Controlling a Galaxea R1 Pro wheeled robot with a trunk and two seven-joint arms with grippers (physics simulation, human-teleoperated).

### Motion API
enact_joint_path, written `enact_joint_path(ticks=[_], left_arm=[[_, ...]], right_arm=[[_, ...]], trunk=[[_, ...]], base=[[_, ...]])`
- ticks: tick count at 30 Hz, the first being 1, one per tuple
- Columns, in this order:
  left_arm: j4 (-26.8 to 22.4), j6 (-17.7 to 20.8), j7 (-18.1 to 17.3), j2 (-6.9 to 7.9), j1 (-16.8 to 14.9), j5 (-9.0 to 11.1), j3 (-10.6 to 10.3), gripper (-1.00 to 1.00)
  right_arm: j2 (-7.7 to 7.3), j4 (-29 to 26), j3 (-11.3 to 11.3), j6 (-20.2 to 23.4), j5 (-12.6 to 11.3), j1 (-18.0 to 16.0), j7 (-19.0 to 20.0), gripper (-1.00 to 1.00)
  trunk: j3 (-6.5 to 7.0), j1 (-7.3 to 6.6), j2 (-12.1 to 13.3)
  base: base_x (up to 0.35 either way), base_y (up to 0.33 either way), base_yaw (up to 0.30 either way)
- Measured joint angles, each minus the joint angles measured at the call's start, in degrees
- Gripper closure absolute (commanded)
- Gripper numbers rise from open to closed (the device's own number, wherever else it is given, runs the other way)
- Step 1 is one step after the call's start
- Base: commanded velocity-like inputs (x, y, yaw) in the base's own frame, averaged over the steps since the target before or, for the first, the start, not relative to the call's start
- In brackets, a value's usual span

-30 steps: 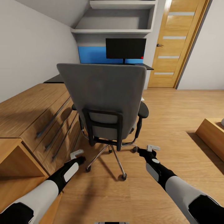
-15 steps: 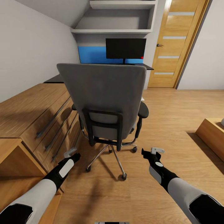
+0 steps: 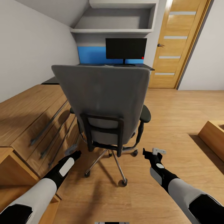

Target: In the bedroom, organize the workspace by keeping the computer under the desk, ensuring the monitor is on the desk, placing the keyboard on the desk next to the monitor, placing the mouse on the desk next to the keyboard, moving the folder from the swivel chair onto the desk next to the mouse, stacking the notebook on top of the folder with the pen on top of the notebook, and positioning the swivel chair next to the desk.

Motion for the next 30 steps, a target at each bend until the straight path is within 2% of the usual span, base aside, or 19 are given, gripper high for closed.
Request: enact_joint_path(ticks=[14,20,24,30], left_arm=[[0.1,0.0,0.2,0.05,0.0,-0.3,0.0,-1.0],[0.1,-0.1,0.1,0.19,0.0,-0.2,0.0,-1.0],[0.1,-0.1,0.0,1.2,0.0,-0.1,0.0,-1.0],[0.1,0.0,0.2,1.5,0.0,-0.5,0.1,-1.0]], right_arm=[[0.02,0.0,0.1,-0.1,0.0,0.6,0.0,-1.0],[0.02,0.0,0.0,-0.1,0.0,0.6,0.0,-1.0],[0.02,0.1,0.1,-0.1,0.0,0.6,0.0,-1.0],[0.02,0.1,0.1,-0.1,0.0,0.6,0.1,-1.0]], trunk=[[0.6,0.01,0.0],[0.66,-0.01,0.0],[0.67,-0.01,0.0],[0.78,0.0,0.0]], base=[[0.044,0.0,-0.135],[0.285,0.0,-0.017],[0.322,0.0,-0.001],[0.266,-0.114,-0.074]])
